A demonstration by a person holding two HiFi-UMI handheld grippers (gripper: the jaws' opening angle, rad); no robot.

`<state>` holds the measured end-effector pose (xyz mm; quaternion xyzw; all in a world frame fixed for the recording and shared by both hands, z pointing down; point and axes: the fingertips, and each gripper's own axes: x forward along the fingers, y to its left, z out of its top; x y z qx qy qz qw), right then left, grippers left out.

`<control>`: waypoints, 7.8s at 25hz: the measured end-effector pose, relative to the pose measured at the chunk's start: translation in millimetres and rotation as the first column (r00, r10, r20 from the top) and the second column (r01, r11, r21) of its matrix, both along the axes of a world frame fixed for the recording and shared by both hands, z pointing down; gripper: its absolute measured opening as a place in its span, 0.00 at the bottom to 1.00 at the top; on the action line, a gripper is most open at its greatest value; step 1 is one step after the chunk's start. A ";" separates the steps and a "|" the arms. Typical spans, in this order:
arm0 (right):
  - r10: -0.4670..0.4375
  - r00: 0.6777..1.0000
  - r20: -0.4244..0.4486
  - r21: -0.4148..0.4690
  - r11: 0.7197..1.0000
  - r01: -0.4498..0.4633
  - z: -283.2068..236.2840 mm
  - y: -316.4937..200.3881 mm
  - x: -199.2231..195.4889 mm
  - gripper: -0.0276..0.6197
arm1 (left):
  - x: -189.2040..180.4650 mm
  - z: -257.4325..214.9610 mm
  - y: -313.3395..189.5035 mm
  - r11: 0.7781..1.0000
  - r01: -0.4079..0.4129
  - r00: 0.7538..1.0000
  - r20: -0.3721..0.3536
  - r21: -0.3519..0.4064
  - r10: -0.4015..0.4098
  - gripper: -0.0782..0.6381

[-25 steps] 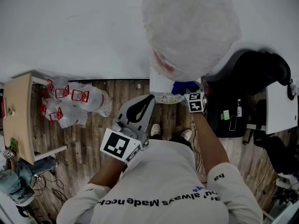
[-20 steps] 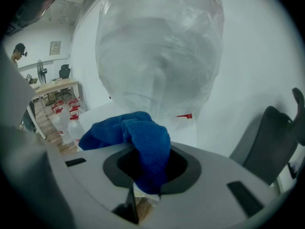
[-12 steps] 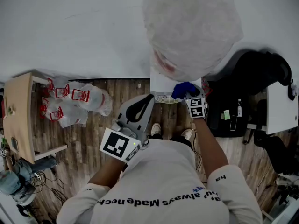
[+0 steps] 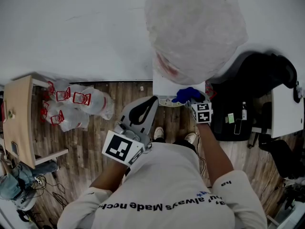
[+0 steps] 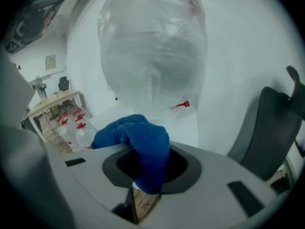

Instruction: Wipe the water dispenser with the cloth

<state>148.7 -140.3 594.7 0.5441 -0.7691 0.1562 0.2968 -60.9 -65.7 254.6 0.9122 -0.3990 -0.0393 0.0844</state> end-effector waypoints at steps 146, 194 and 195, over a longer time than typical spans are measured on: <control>0.153 0.897 0.414 -0.193 0.978 -0.078 47.6 24.7 -156.2 0.18 | -43.7 1.6 18.9 0.996 0.090 0.996 0.017 -0.007 -0.090 0.14; 0.420 0.838 0.349 -0.253 0.903 -0.347 62.3 39.8 29.4 0.18 | 49.5 -6.5 19.2 0.999 0.052 0.999 0.009 0.002 -0.052 0.14; 0.424 0.836 0.350 -0.254 0.901 -0.350 62.5 39.7 33.5 0.18 | 51.6 -7.0 19.1 0.999 0.052 0.999 0.008 0.002 -0.052 0.14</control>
